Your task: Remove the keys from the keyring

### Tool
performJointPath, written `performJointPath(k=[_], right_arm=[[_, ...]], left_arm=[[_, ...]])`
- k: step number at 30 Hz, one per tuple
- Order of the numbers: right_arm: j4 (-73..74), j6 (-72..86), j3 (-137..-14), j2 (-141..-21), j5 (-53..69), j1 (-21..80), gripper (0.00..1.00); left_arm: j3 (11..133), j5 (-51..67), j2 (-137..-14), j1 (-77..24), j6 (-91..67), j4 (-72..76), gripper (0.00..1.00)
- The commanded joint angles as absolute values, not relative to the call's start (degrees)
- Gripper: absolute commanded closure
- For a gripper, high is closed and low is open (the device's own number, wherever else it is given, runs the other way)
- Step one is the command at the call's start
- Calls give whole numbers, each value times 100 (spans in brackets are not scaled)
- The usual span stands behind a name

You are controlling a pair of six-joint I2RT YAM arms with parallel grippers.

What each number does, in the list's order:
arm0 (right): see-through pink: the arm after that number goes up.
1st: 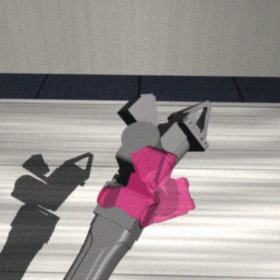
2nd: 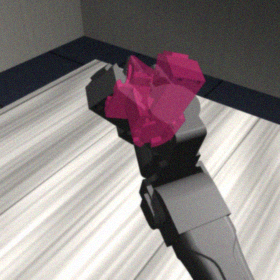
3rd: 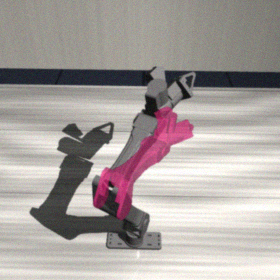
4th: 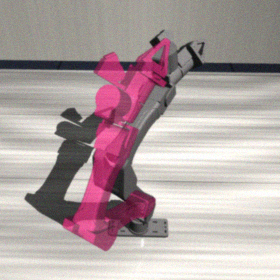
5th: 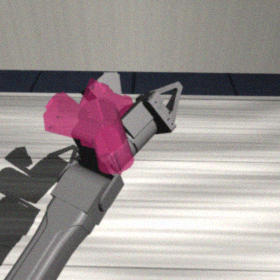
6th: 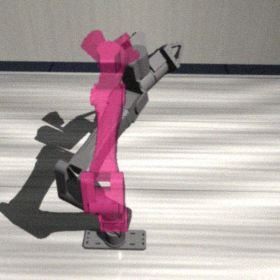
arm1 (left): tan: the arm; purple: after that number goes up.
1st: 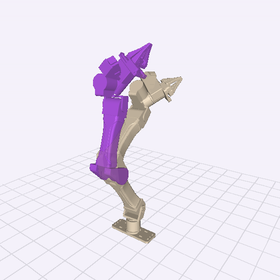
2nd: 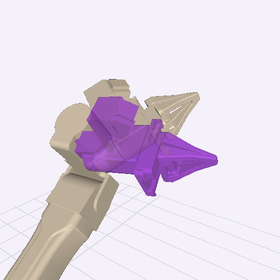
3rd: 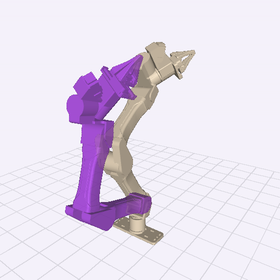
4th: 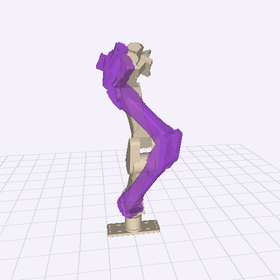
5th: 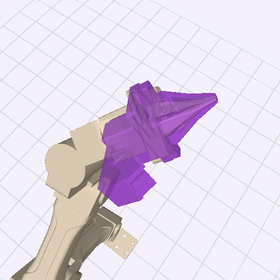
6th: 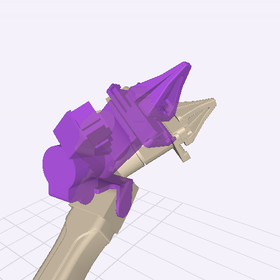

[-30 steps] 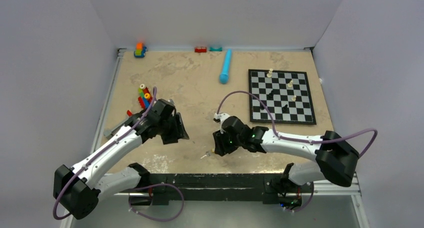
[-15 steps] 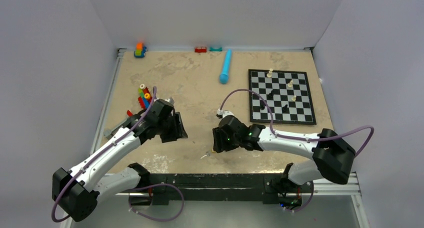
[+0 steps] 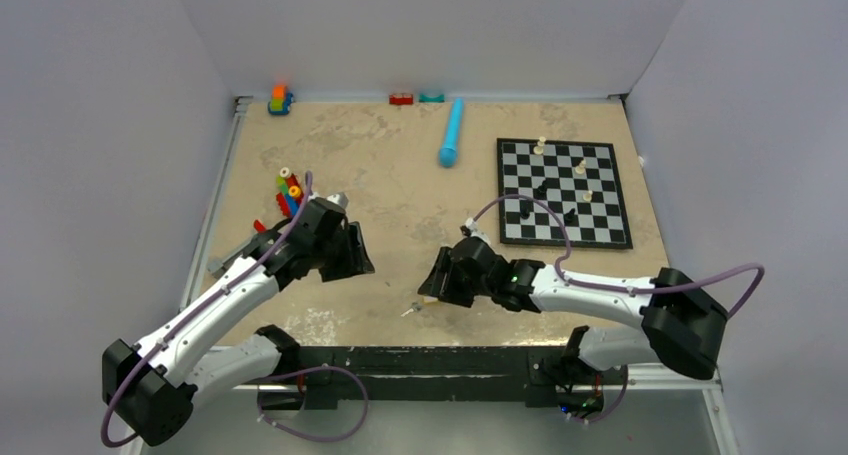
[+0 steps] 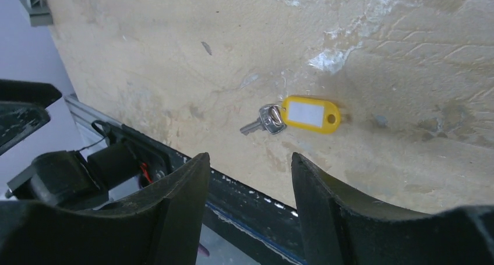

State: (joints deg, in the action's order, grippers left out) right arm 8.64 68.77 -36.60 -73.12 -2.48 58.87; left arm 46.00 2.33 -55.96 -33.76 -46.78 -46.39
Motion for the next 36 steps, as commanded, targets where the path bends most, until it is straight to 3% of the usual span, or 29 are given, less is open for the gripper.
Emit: performJointPath(k=[1, 18, 36], right_arm=[[160, 7844, -3265, -7549, -334, 5910, 42], [-449, 7993, -3113, -8173, -447, 5731, 47], [-879, 7866, -2989, -8449, -651, 5634, 87]], left_arm=[[4728, 150, -5434, -3342, -4412, -4610, 43], [4670, 241, -5311, -3344, -4314, -4579, 43], [4477, 437, -5006, -3346, -4385, -4526, 44]])
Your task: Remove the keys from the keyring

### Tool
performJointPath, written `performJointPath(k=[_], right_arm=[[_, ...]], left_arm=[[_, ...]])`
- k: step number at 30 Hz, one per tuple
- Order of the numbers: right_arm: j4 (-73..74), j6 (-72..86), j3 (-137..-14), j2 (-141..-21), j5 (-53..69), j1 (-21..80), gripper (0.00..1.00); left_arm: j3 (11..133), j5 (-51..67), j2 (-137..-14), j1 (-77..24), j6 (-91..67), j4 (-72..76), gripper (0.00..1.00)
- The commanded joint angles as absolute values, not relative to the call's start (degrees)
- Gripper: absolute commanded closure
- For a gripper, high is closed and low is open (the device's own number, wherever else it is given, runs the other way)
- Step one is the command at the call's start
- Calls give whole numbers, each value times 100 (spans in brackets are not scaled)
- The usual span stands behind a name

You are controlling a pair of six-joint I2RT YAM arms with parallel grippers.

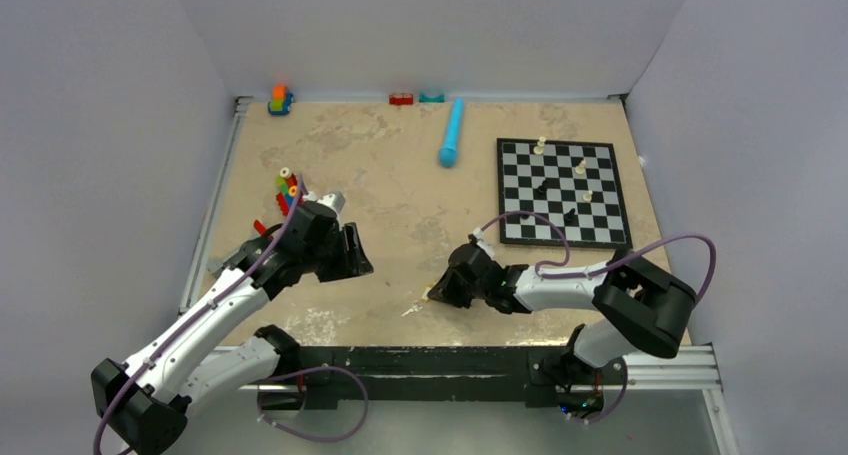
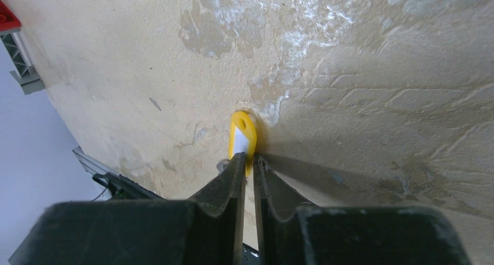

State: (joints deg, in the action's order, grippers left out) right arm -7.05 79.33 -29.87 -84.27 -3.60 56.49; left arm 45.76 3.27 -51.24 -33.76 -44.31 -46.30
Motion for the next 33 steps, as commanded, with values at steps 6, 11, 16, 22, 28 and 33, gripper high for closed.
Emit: performJointPath(k=[6, 11, 16, 22, 28, 33], right_arm=[[-964, 7777, -2972, -8408, -719, 5634, 100], [-906, 7618, -3023, -8242, -766, 5635, 100], [-492, 7259, -3128, -7596, -903, 5634, 100], [214, 6770, -3366, -6471, -1065, 5634, 100], [996, 6329, -3764, -5536, -1074, 5629, 100], [1706, 6016, -4406, -5040, -1234, 5634, 100]], left_arm=[[4445, 575, -5030, -3345, -4355, -4504, 44], [4437, 908, -5009, -3345, -4171, -4412, 45], [4254, 1690, -4774, -3349, -3877, -3872, 47], [4062, 2513, -4645, -3379, -3722, -3120, 48], [4196, 3047, -4632, -3458, -3659, -2382, 49], [4471, 3306, -4566, -3560, -3591, -1915, 48]])
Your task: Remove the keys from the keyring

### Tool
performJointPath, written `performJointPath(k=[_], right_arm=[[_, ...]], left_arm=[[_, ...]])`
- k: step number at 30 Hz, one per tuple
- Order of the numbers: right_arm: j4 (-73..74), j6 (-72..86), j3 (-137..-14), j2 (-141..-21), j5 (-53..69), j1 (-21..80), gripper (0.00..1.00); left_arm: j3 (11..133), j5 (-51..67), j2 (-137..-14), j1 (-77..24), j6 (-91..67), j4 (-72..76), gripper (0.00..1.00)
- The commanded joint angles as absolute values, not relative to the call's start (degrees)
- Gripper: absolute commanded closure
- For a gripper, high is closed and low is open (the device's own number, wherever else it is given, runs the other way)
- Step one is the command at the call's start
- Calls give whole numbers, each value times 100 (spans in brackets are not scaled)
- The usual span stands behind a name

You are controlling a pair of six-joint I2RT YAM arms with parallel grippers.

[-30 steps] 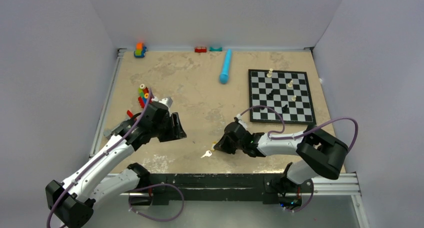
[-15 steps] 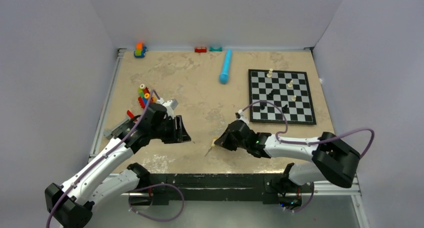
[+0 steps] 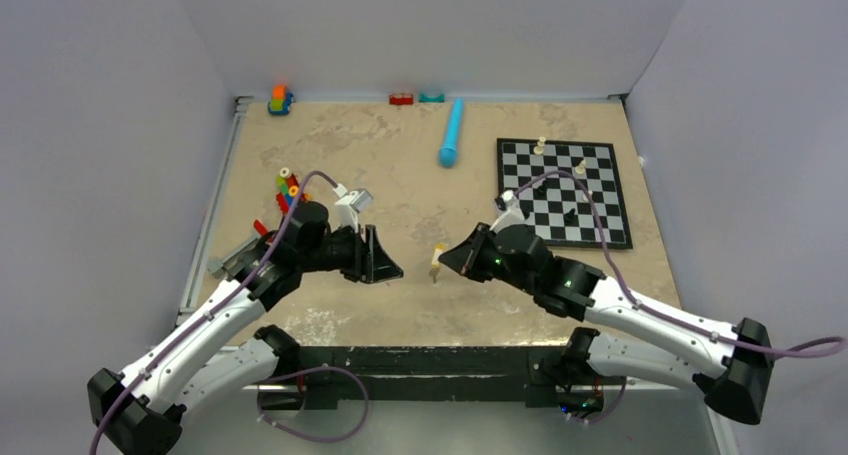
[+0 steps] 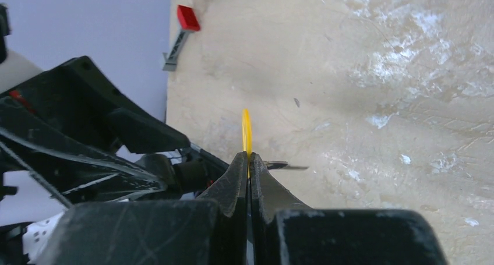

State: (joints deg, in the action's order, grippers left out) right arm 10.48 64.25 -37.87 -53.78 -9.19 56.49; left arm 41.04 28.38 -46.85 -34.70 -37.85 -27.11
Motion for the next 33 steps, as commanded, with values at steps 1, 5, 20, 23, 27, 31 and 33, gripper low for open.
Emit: performJointPath(k=[1, 5, 20, 23, 27, 31, 33], right_arm=[[1784, 5952, -4589, -4963, -1241, 5637, 100], [1848, 5684, -4959, -4644, -1150, 5634, 100], [2500, 5647, -5974, -4359, -1292, 5634, 100], [2587, 5681, -6088, -4402, -1380, 5634, 100], [2682, 5703, -6245, -4424, -1494, 5633, 100], [2732, 5704, -6350, -4434, -1534, 5632, 100], [2746, 5704, -6399, -4445, -1553, 5633, 100]], left_arm=[[4505, 3389, -4536, -3583, -3601, -1775, 46], [4600, 3660, -4425, -3645, -3733, -1202, 43], [4886, 3451, -4472, -4474, -3468, -204, 37], [4769, 3276, -4550, -4585, -3407, 189, 34], [4697, 2790, -4559, -4732, -3214, 373, 32], [4478, 2395, -4638, -4844, -2991, 857, 31], [4347, 2275, -4701, -4869, -2786, 1141, 29]])
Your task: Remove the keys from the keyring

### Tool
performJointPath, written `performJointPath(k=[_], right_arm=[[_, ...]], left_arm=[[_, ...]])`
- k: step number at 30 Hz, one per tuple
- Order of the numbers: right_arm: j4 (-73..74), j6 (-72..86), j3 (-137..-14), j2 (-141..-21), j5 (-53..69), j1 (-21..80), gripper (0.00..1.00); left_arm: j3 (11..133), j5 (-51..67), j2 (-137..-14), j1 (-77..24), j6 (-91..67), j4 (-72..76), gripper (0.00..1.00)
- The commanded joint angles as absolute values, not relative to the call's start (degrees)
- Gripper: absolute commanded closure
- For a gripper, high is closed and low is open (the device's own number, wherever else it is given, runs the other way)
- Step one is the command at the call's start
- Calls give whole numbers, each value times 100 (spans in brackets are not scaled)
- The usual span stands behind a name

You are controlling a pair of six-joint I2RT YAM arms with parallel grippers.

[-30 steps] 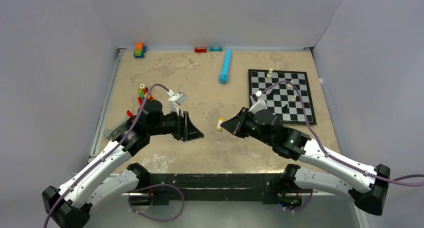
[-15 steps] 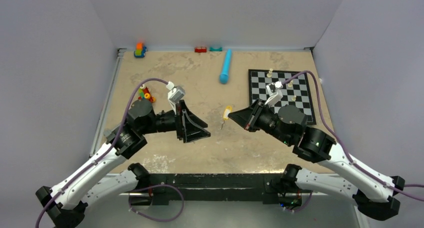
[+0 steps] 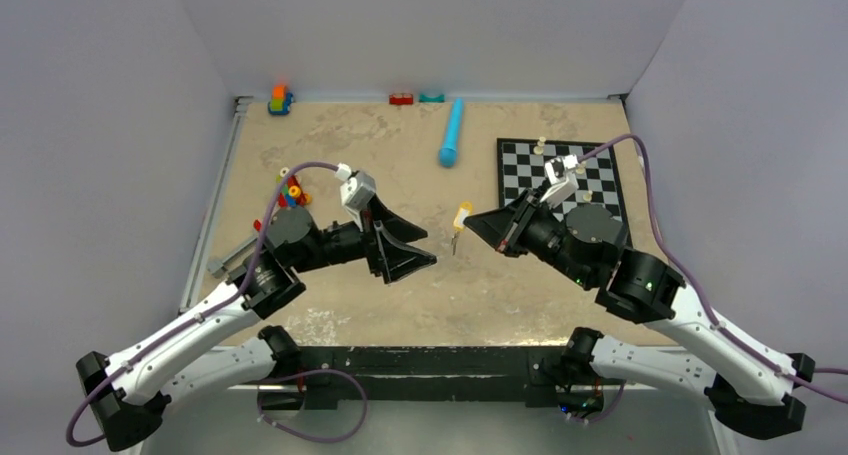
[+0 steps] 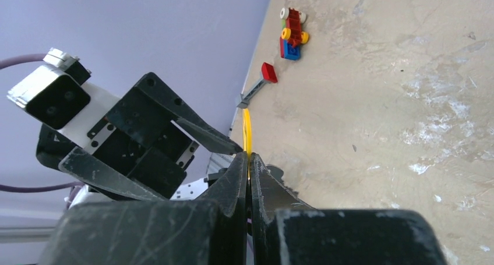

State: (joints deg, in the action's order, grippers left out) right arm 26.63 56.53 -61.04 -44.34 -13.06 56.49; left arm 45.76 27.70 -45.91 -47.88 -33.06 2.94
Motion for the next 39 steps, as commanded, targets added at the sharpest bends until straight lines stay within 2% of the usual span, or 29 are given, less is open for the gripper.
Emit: performJointPath(k=[1, 6, 14, 33, 39], right_arm=[[2768, 5700, -6437, -4456, -1563, 5638, 100], [2900, 5704, -6617, -4513, -1663, 5632, 100], [3051, 5749, -6786, -4586, -1843, 5633, 100], [3123, 5792, -6833, -4547, -1899, 5634, 100], [3162, 5792, -6873, -4544, -1903, 5633, 100]], left_arm=[[4290, 2229, -4726, -4869, -2673, 1279, 29], [4086, 2044, -4891, -5027, -2310, 2000, 29], [4239, 1444, -5344, -5595, -1674, 2251, 28], [4560, 1141, -6063, -5900, -1567, 2997, 41], [4649, 1144, -6147, -5906, -1538, 3060, 61]])
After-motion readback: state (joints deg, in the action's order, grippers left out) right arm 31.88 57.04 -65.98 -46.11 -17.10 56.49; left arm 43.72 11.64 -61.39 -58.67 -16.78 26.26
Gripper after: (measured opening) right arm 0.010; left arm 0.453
